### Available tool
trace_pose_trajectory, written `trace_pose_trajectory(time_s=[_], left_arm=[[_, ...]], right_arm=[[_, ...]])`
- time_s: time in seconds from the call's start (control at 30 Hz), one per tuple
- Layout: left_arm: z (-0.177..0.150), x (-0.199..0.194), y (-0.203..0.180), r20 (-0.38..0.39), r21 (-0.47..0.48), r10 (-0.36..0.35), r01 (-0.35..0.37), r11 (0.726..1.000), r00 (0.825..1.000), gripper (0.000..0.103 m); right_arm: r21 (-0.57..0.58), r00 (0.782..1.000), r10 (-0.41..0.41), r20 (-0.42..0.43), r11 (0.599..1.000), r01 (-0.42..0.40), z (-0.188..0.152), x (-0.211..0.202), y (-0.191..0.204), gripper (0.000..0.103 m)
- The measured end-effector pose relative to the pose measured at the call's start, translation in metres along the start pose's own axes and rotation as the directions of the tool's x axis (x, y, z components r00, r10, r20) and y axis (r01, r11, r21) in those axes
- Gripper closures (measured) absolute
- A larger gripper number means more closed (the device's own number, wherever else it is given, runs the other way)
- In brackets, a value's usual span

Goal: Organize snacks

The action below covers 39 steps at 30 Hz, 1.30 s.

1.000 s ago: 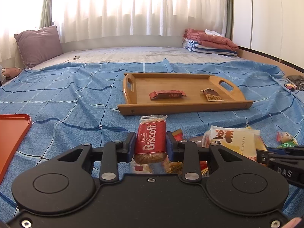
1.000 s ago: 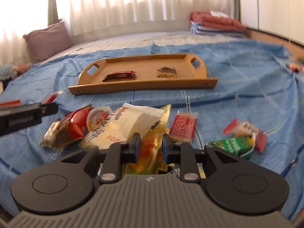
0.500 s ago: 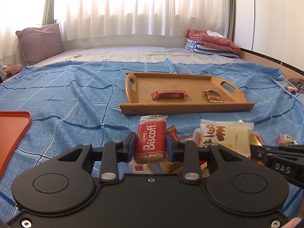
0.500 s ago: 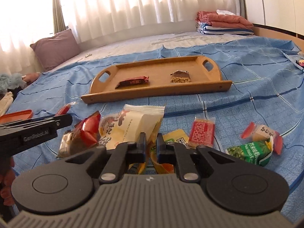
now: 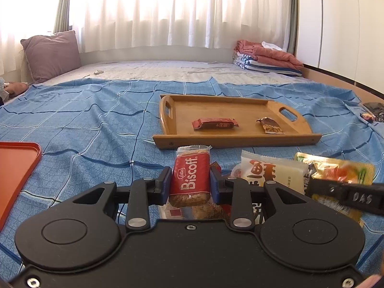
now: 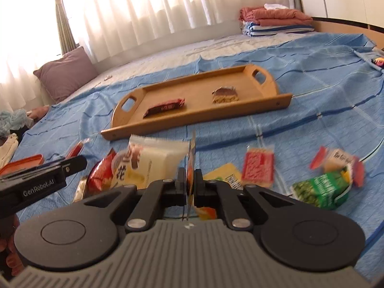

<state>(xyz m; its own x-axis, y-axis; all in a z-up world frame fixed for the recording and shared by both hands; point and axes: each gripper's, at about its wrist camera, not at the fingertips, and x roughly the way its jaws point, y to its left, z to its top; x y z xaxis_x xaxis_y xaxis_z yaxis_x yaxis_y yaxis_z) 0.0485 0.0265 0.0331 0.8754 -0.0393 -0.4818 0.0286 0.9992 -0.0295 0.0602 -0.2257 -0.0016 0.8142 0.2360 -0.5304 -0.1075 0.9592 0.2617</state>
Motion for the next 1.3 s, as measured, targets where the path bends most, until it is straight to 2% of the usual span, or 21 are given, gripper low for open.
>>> trace_pose_trajectory(time_s=[0.53, 0.67, 0.8, 0.83, 0.9, 0.93, 0.97, 1.07, 1.13, 1.3], left_arm=[[0.038, 0.021, -0.002, 0.008, -0.017, -0.064, 0.064, 0.998, 0.998, 0.072], [0.038, 0.020, -0.005, 0.013, -0.011, -0.069, 0.070, 0.998, 0.998, 0.072], [0.034, 0.021, -0.007, 0.005, 0.005, -0.068, 0.068, 0.998, 0.998, 0.072], [0.034, 0.021, -0.007, 0.001, 0.006, -0.068, 0.068, 0.998, 0.998, 0.072], [0.033, 0.022, -0.007, -0.003, 0.007, -0.070, 0.070, 0.998, 0.998, 0.072], [0.033, 0.021, -0.007, -0.002, 0.008, -0.071, 0.071, 0.997, 0.997, 0.072], [0.033, 0.021, -0.007, -0.001, 0.009, -0.071, 0.071, 0.997, 0.998, 0.072], [0.032, 0.020, -0.008, 0.005, 0.020, -0.067, 0.067, 0.998, 0.998, 0.072], [0.032, 0.020, -0.007, 0.007, 0.023, -0.064, 0.064, 0.998, 0.998, 0.072], [0.029, 0.020, -0.009, -0.002, 0.011, -0.071, 0.071, 0.997, 0.997, 0.072]], right_arm=[[0.047, 1.000, -0.021, 0.012, 0.999, 0.020, 0.056, 0.005, -0.031, 0.096], [-0.024, 0.996, -0.092, -0.011, 0.996, 0.092, 0.054, 0.014, -0.032, 0.090], [-0.021, 0.993, -0.118, -0.011, 0.993, 0.118, 0.045, 0.014, -0.040, 0.089], [-0.025, 0.992, -0.125, -0.011, 0.992, 0.125, 0.045, 0.014, -0.041, 0.087], [-0.059, 0.988, -0.155, -0.016, 0.986, 0.154, 0.046, 0.019, -0.043, 0.060], [-0.078, 0.987, -0.159, -0.030, 0.985, 0.157, 0.048, 0.022, -0.045, 0.041], [-0.082, 0.985, -0.168, -0.043, 0.983, 0.164, 0.050, 0.026, -0.050, 0.030], [-0.109, 0.980, -0.183, -0.080, 0.979, 0.174, 0.059, 0.029, -0.064, 0.028], [-0.163, 0.974, -0.198, -0.107, 0.970, 0.179, 0.063, 0.026, -0.069, 0.022], [-0.240, 0.972, -0.149, -0.181, 0.965, 0.103, 0.054, 0.013, -0.075, 0.011]])
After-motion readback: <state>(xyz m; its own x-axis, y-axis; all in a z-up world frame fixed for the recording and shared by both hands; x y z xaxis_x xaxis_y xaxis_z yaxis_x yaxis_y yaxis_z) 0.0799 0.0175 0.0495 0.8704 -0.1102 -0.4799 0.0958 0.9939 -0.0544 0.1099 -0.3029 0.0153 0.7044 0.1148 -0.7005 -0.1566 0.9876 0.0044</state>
